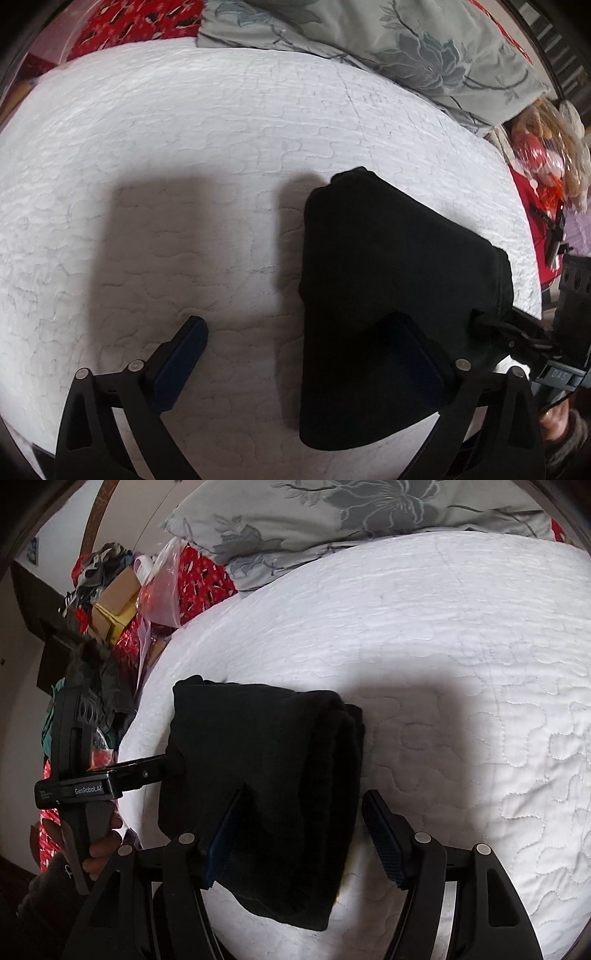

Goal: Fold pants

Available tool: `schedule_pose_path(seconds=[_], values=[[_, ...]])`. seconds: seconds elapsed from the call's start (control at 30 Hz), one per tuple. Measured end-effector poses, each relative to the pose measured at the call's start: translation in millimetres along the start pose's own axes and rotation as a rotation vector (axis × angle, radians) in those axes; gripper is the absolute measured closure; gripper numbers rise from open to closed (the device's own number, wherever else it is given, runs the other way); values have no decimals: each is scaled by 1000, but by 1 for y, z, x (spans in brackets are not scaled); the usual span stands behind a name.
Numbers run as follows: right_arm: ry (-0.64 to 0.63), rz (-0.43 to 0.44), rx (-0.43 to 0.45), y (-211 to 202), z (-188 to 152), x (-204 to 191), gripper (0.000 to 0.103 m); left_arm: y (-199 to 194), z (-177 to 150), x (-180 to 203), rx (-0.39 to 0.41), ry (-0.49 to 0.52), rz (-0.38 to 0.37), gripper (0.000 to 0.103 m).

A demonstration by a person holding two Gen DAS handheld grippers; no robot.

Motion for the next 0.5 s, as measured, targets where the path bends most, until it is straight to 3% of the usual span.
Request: schedule_pose_path(seconds=[0.5], values=[[-46,-29,19,8,3,-6,32,11,-1,8,14,39,10,1]])
Point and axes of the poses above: each gripper's, at about its wrist camera, not at the fingertips, and y roughly the way its jaws point, x to its right, z to its top, the point moved 2 cm from there along y, roughly the way its jaws point, and after that the axes turned 7 degrees about -y, right-handed, at the moved point
